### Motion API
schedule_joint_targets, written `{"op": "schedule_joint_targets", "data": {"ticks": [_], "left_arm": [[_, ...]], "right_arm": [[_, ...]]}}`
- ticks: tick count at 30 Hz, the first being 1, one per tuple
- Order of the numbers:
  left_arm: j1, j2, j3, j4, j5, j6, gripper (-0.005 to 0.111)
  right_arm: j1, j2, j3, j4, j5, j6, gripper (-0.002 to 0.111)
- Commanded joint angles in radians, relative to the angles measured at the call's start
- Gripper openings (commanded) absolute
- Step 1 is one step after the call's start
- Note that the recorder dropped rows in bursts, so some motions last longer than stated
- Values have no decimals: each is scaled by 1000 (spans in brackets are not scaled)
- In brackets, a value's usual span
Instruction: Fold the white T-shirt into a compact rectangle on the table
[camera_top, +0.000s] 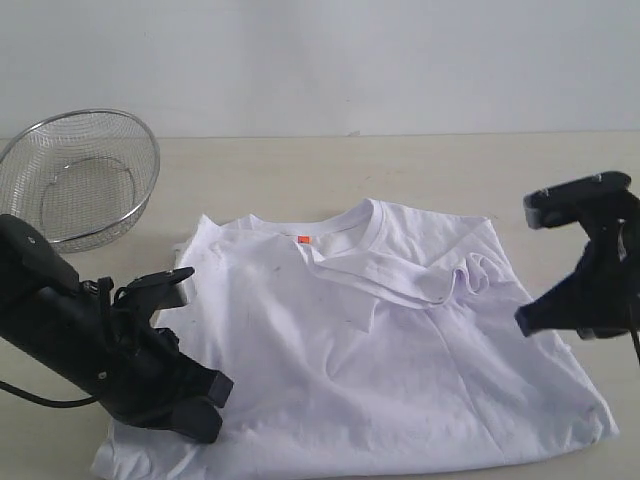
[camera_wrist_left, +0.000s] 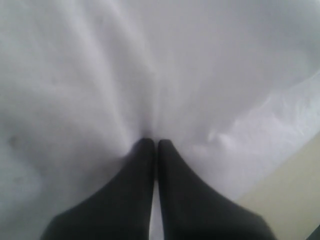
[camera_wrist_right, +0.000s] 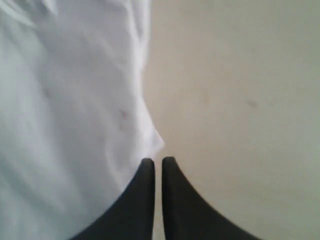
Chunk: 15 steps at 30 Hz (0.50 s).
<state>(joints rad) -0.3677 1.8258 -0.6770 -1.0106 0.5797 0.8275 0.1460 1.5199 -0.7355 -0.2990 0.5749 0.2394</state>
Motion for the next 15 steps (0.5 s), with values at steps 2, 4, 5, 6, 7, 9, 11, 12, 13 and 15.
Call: {"op": "schedule_joint_targets", "data": {"ticks": [2,4,5,6,7,9,11,12,13,15], "left_arm": [[-3,28,15,59,-39,-2,5],[-3,28,15,59,-39,-2,5],[-3,28,15,59,-39,-2,5],[-3,28,15,59,-39,-2,5],[-3,28,15,59,-39,-2,5],[-3,28,15,59,-42,-2,5],[-3,28,15,59,-42,-2,5],[-3,28,15,59,-42,-2,5],[-3,28,15,59,-42,-2,5],[-3,28,15,59,-47,-2,5]], "right_arm": [[27,-41,-31,143,-107,-150,0],[27,-41,-51,171,-99,-211,0],[27,-41,-64,187,-88,-246,0],[27,-41,-77,204,-77,-274,0],[27,-41,-86,224,-67,-302,1],[27,-41,-106,299,-52,-394,9],[34,-39,-112,405,-54,-495,24],[40,-32,-114,430,-54,-526,31],[51,-24,-114,444,-59,-552,39],[86,5,-114,444,-69,-589,50]]}}
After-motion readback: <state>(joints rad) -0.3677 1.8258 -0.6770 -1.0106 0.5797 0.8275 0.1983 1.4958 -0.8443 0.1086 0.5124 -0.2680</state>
